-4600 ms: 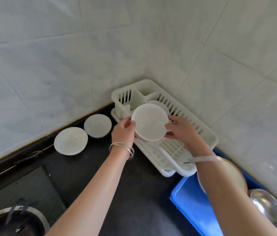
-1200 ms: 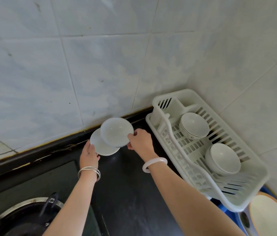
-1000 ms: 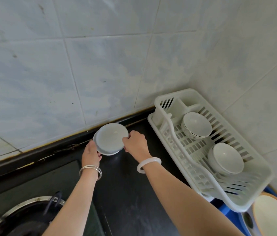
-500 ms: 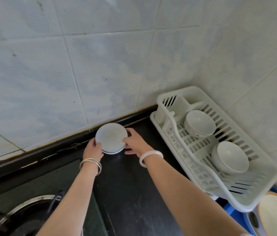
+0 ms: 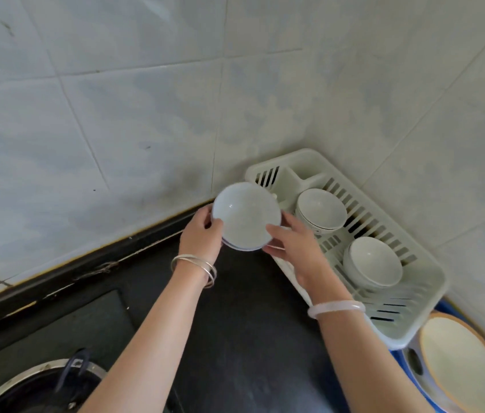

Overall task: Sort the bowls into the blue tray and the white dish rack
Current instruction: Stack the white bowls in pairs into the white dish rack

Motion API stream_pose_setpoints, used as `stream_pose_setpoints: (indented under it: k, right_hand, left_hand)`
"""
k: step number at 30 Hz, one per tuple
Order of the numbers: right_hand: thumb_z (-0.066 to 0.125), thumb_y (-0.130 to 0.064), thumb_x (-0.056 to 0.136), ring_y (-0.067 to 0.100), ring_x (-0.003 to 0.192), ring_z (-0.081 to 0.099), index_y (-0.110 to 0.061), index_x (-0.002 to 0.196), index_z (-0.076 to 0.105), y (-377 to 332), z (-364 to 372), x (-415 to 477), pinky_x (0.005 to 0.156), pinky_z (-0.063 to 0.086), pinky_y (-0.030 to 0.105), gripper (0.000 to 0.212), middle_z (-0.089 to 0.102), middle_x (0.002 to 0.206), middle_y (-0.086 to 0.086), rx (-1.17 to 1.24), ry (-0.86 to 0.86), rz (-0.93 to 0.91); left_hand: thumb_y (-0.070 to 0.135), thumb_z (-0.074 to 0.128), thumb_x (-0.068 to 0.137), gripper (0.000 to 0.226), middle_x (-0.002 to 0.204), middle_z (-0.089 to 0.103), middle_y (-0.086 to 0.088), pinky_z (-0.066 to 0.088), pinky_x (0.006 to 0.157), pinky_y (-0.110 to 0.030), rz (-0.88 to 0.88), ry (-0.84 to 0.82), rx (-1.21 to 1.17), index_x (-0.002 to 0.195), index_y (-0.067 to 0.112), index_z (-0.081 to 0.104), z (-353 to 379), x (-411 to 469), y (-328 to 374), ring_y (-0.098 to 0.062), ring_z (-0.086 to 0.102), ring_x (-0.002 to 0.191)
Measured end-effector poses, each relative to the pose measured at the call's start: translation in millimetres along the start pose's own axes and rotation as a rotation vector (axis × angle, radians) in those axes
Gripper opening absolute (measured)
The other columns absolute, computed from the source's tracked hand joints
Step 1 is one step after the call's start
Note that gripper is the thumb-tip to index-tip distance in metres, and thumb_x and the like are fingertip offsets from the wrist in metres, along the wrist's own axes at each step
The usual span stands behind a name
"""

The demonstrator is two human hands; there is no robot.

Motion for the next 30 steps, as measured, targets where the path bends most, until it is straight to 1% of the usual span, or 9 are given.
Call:
stream_pose_setpoints:
  k: [6,8,10,13,18,23,26,28,30]
  right_hand:
    - [0.053,-0.025,0.093,0.018,0.078,0.064,-0.022,0.113,0.061,-23.4,-91.5,-8.6,0.062,0.055,0.024,0.021,0.064,0.095,-0.001,0.001,0.24,-0.024]
    - [0.054,-0.026,0.093,0.022,0.08,0.065,-0.021,0.1,0.063,-16.0,-116.4,-5.3,0.067,0.057,0.03,0.013,0.061,0.089,-0.004,0.021,0.31,0.031]
    - [0.055,-0.027,0.093,0.027,0.085,0.066,-0.019,0.092,0.058,-2.6,-134.6,-2.1,0.071,0.057,0.033,0.009,0.054,0.088,-0.008,0.053,0.354,0.098]
    - [0.059,-0.029,0.091,0.024,0.078,0.065,-0.019,0.104,0.049,21.3,-150.8,1.3,0.074,0.058,0.037,0.019,0.049,0.09,-0.01,0.125,0.404,0.195]
    - [0.057,-0.027,0.092,0.028,0.082,0.06,-0.014,0.101,0.044,56.3,-154.6,11.9,0.074,0.058,0.039,0.021,0.049,0.091,0.002,0.178,0.377,0.324]
    - [0.058,-0.02,0.09,0.026,0.073,0.061,-0.004,0.105,0.047,80.5,-155.1,20.9,0.09,0.053,0.049,0.025,0.052,0.082,0.007,0.134,0.38,0.382]
    - [0.058,-0.023,0.09,0.024,0.073,0.062,-0.009,0.101,0.043,88.1,-154.4,19.7,0.077,0.06,0.041,0.024,0.051,0.086,0.006,0.19,0.4,0.413]
    - [0.058,-0.026,0.09,0.024,0.072,0.064,-0.011,0.104,0.042,91.7,-154.3,19.6,0.069,0.061,0.035,0.026,0.052,0.089,0.004,0.173,0.391,0.423]
    - [0.058,-0.027,0.09,0.022,0.067,0.065,-0.012,0.107,0.041,93.0,-154.2,18.9,0.073,0.061,0.038,0.028,0.053,0.092,0.005,0.177,0.381,0.435]
  left_hand:
    - [0.012,0.044,0.088,0.037,0.109,0.058,-0.007,0.052,0.09,-0.045,0.008,-0.284,0.061,0.123,0.018,0.053,93.8,-2.9,45.1,-0.024,0.06,0.093]
    - [0.01,0.042,0.09,0.036,0.1,0.057,-0.008,0.055,0.085,-0.043,-0.044,-0.366,0.098,0.124,0.014,0.053,122.5,-1.6,45.3,-0.021,0.058,0.076]
    - [0.012,0.04,0.091,0.036,0.104,0.058,-0.013,0.054,0.085,-0.045,-0.091,-0.434,0.17,0.125,0.01,0.053,146.7,0.3,41.1,-0.027,0.058,0.079]
    - [0.016,0.035,0.095,0.036,0.115,0.057,-0.018,0.052,0.09,-0.049,-0.135,-0.48,0.274,0.126,0.007,0.05,172.6,6.4,30.6,-0.031,0.059,0.085]
    - [0.013,0.03,0.097,0.037,0.126,0.055,-0.026,0.045,0.1,-0.048,-0.122,-0.514,0.545,0.121,-0.004,0.053,194.7,19.6,12.1,-0.039,0.054,0.116]
    - [0.011,0.03,0.096,0.036,0.121,0.059,-0.023,0.045,0.095,-0.042,-0.087,-0.541,0.742,0.116,-0.003,0.056,203.0,24.0,6.4,-0.037,0.055,0.112]
    - [0.009,0.03,0.095,0.035,0.122,0.058,-0.019,0.044,0.088,-0.035,-0.076,-0.552,0.842,0.12,-0.002,0.053,208.6,24.8,5.1,-0.033,0.055,0.108]
    - [0.009,0.03,0.095,0.034,0.106,0.059,-0.017,0.042,0.074,-0.03,-0.079,-0.568,0.913,0.119,-0.002,0.052,211.7,27.6,3.2,-0.026,0.054,0.088]
    - [0.008,0.029,0.095,0.029,0.092,0.054,-0.015,0.042,0.073,-0.029,-0.108,-0.587,0.948,0.108,0.0,0.054,215.3,31.6,0.6,-0.023,0.049,0.081]
Point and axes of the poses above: each hand's wrist, its own x-axis towards the middle knuckle, its own z-axis out of the palm, y = z × x, the point moved 4 cm from there along x, towards the middle knuckle
